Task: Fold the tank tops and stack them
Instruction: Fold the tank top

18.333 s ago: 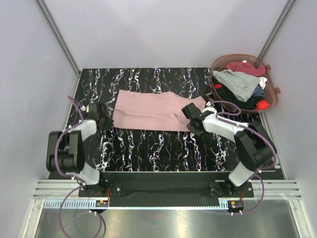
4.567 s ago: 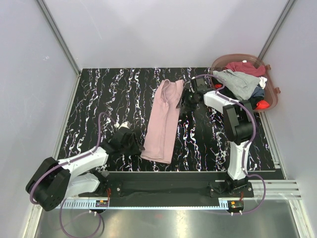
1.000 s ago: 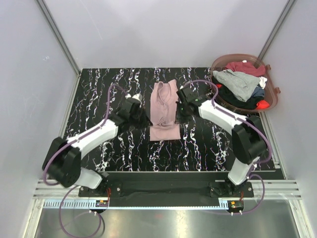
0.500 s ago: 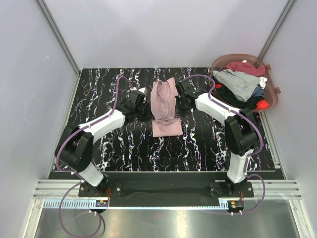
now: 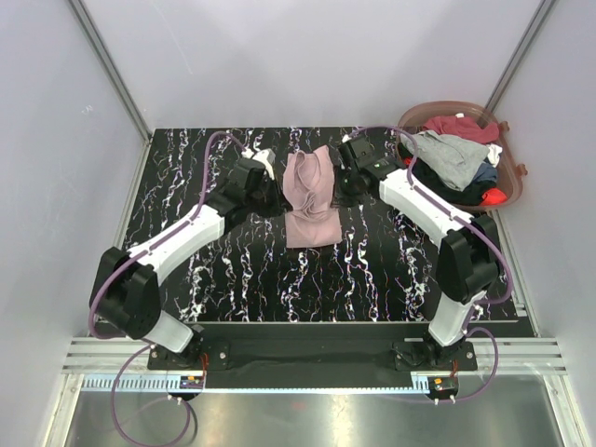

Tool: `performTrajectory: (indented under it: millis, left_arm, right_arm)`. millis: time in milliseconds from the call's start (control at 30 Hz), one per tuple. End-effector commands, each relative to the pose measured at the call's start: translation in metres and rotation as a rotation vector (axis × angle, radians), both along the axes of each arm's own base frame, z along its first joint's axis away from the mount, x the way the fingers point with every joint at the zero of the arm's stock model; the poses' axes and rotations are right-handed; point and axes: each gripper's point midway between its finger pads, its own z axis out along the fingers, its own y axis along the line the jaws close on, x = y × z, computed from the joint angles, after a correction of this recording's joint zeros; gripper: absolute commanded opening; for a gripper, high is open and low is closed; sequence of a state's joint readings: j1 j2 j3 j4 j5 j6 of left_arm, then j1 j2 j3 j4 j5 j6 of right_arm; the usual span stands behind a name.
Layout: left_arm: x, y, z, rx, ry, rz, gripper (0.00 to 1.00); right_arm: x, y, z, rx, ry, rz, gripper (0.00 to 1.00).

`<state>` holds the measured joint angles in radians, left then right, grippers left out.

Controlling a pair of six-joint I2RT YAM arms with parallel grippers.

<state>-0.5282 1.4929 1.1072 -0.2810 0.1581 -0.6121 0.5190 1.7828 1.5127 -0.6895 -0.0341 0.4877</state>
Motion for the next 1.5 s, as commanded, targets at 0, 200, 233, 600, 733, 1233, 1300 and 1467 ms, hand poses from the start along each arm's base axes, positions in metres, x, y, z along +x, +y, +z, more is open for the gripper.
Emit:
performTrajectory:
  millis: [0, 200, 233, 600, 733, 1233, 1300, 1467]
  left_arm:
    - [0.019, -0.004, 0.023, -0.017, -0.07, -0.014, 0.0]
    - [0.042, 0.0, 0.014, 0.001, -0.072, 0.013, 0.0]
    - [0.047, 0.0, 0.011, 0.005, -0.065, 0.017, 0.0]
    - [0.102, -0.001, -0.015, -0.011, -0.039, 0.057, 0.11]
    - [0.121, 0.006, -0.027, -0.014, -0.019, 0.083, 0.5]
    - [0.04, 0.013, -0.053, -0.119, 0.069, 0.033, 0.67]
    - [0.029, 0.006, -0.063, -0.115, 0.095, 0.015, 0.68]
    - [0.012, -0.012, -0.077, -0.115, 0.141, -0.011, 0.67]
  right_arm:
    - [0.021, -0.006, 0.018, -0.015, -0.059, -0.011, 0.0]
    - [0.046, 0.0, 0.018, -0.012, -0.061, -0.015, 0.0]
    - [0.052, 0.002, 0.016, -0.013, -0.058, -0.017, 0.0]
    - [0.11, -0.006, -0.017, -0.041, -0.074, -0.119, 0.09]
    - [0.136, -0.011, -0.013, -0.031, -0.14, -0.17, 0.62]
    - [0.041, -0.024, -0.058, 0.066, -0.035, -0.071, 0.68]
    - [0.033, -0.023, -0.072, 0.075, 0.004, -0.063, 0.67]
    - [0.021, -0.019, -0.096, 0.085, 0.086, -0.051, 0.57]
